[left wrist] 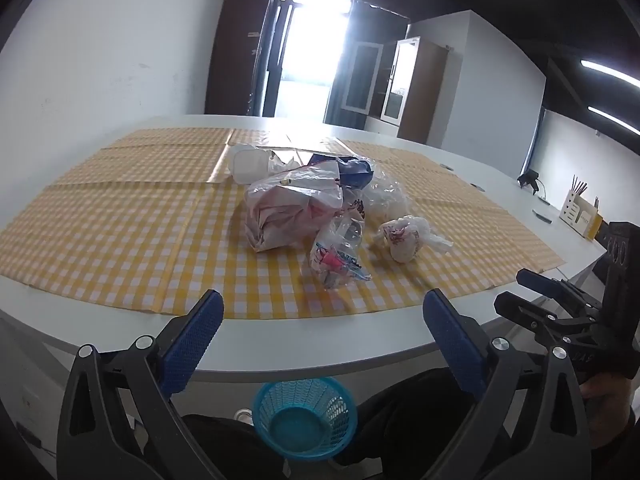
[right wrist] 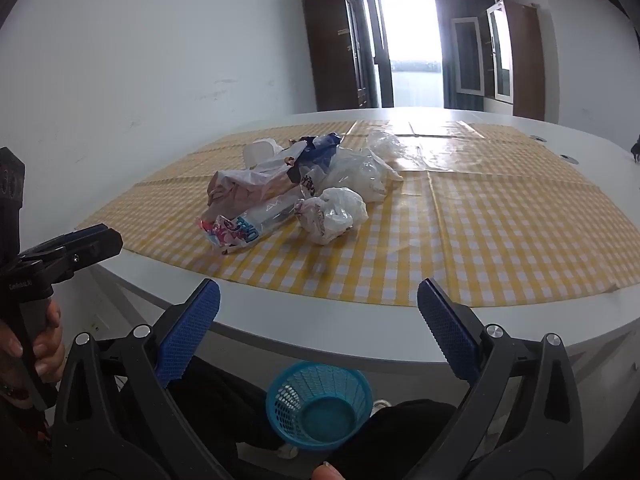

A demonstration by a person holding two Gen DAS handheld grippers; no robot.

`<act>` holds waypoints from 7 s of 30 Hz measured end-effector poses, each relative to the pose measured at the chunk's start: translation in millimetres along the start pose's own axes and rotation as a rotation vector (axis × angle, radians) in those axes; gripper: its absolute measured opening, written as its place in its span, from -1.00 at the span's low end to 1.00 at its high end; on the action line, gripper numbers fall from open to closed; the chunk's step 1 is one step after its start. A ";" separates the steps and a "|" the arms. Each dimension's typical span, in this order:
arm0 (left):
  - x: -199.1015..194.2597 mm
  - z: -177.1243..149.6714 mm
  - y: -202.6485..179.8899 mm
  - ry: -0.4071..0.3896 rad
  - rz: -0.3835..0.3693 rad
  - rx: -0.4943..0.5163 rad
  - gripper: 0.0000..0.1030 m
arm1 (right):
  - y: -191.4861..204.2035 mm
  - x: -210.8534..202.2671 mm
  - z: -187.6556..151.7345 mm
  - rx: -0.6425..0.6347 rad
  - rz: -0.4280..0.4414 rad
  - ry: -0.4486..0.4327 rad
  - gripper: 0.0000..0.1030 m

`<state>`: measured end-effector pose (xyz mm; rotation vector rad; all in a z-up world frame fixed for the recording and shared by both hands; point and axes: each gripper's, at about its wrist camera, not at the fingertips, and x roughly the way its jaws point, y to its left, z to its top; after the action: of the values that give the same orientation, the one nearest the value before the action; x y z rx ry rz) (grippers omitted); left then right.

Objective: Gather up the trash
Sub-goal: 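Move both tools toward the pile of plastic trash on the table, then grasp the white-and-pink plastic bag with the left tool while the right tool grasps white tissues, then carry both held items down over the blue wastebasket with both tools, then open the right tool over the basket while the left tool releases its bag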

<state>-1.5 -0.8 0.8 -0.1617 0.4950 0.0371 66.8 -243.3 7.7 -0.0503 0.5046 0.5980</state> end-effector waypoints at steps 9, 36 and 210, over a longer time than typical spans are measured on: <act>2.4 3.9 4.9 0.030 -0.003 -0.040 0.89 | 0.3 -2.4 0.7 0.008 0.001 -0.002 0.83; 36.6 32.2 21.9 0.041 0.043 -0.016 0.84 | -20.0 29.8 19.7 0.035 0.016 0.042 0.83; 304.6 -250.3 86.3 0.921 0.064 -0.491 -0.35 | -28.5 358.1 -254.4 0.146 -0.107 0.961 -0.32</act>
<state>142.4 42.3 -373.8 -0.6580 1.4095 0.1498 224.5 -126.3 -386.2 -0.2302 1.4659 0.4004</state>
